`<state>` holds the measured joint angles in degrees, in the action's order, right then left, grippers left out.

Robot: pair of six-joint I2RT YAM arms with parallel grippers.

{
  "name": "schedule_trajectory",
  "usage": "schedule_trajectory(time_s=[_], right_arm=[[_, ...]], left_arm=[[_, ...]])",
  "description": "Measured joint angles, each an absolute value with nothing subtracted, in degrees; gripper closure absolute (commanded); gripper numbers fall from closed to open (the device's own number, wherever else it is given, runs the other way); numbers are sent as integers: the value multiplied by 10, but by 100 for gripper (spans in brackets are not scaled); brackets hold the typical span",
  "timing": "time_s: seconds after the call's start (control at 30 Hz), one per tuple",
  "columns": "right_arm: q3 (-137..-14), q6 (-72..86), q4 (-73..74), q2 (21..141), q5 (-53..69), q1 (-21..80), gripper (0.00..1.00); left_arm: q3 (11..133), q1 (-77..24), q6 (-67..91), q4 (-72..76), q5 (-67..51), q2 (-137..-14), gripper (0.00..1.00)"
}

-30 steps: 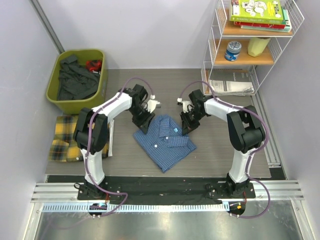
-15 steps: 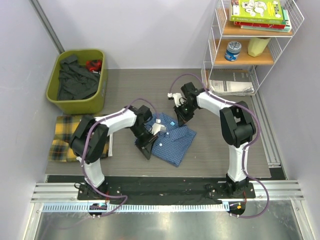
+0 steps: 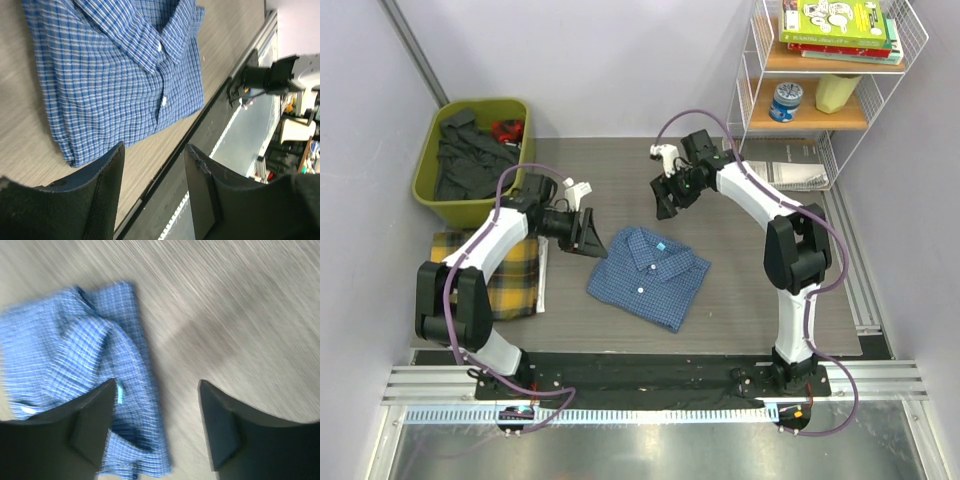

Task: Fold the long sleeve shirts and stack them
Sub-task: Fold the shirt

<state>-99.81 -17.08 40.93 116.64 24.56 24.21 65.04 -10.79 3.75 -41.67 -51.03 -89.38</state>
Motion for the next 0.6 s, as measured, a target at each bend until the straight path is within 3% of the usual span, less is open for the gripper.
schedule_trajectory(time_s=[0.2,0.43,0.47,0.57,0.6], right_arm=[[-1022,-86,396,1186,313,245,16],[-1037,-75,378,1253,306,282,11],[-1040,-77,378,1265,302,287,14],[-1048,-89,380,1296,297,298,39],[-1049,-93,382,1306,298,301,59]], left_arm=[[650,-85,58,-386,-501,-894,48],[644,-83,75,-358,-472,-894,47],[642,-83,77,-357,-470,-894,47],[636,-83,87,-352,-463,-894,49],[632,-81,92,-347,-460,-894,50]])
